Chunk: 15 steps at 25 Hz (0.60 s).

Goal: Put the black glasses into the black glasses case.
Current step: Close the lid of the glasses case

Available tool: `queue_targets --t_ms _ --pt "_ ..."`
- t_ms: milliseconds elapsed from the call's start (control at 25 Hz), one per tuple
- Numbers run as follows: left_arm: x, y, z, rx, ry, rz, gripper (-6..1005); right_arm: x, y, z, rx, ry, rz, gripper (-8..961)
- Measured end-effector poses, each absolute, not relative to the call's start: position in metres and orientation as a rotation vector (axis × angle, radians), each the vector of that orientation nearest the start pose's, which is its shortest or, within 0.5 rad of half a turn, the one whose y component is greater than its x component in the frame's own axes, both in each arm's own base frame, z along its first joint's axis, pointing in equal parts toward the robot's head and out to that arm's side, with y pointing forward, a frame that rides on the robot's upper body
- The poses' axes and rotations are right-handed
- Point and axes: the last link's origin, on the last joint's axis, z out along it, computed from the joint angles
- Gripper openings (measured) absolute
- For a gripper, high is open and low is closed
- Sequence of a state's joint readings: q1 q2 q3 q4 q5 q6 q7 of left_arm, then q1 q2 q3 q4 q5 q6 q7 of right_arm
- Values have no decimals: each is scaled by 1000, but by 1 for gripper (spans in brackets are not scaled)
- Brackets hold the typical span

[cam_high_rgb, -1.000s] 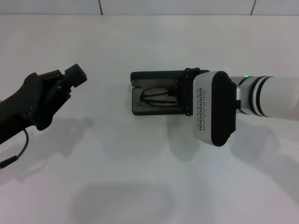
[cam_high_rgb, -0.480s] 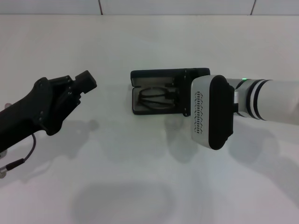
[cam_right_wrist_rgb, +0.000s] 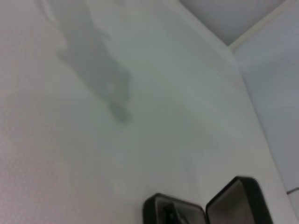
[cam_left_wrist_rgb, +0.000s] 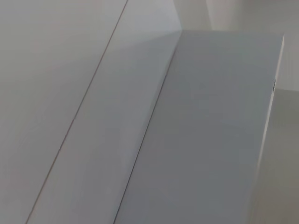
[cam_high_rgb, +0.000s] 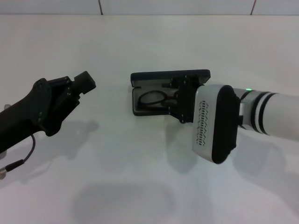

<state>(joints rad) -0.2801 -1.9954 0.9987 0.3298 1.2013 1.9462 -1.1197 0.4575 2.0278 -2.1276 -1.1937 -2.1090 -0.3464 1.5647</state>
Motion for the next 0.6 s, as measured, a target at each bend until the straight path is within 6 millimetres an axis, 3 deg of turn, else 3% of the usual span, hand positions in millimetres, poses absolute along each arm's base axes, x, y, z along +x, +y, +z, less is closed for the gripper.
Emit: queue_targets --t_ms 200,320,600 --pt "-276 239 36 -2343 -536 -1571 35 140 324 -114 -2487 -524 25 392" --pt "-273 246 40 -2352 -511 -1573 35 137 315 -107 -2513 -311 166 391" --pt "-246 296 69 -2532 -350 -1470 35 149 306 -57 -2571 256 626 389"
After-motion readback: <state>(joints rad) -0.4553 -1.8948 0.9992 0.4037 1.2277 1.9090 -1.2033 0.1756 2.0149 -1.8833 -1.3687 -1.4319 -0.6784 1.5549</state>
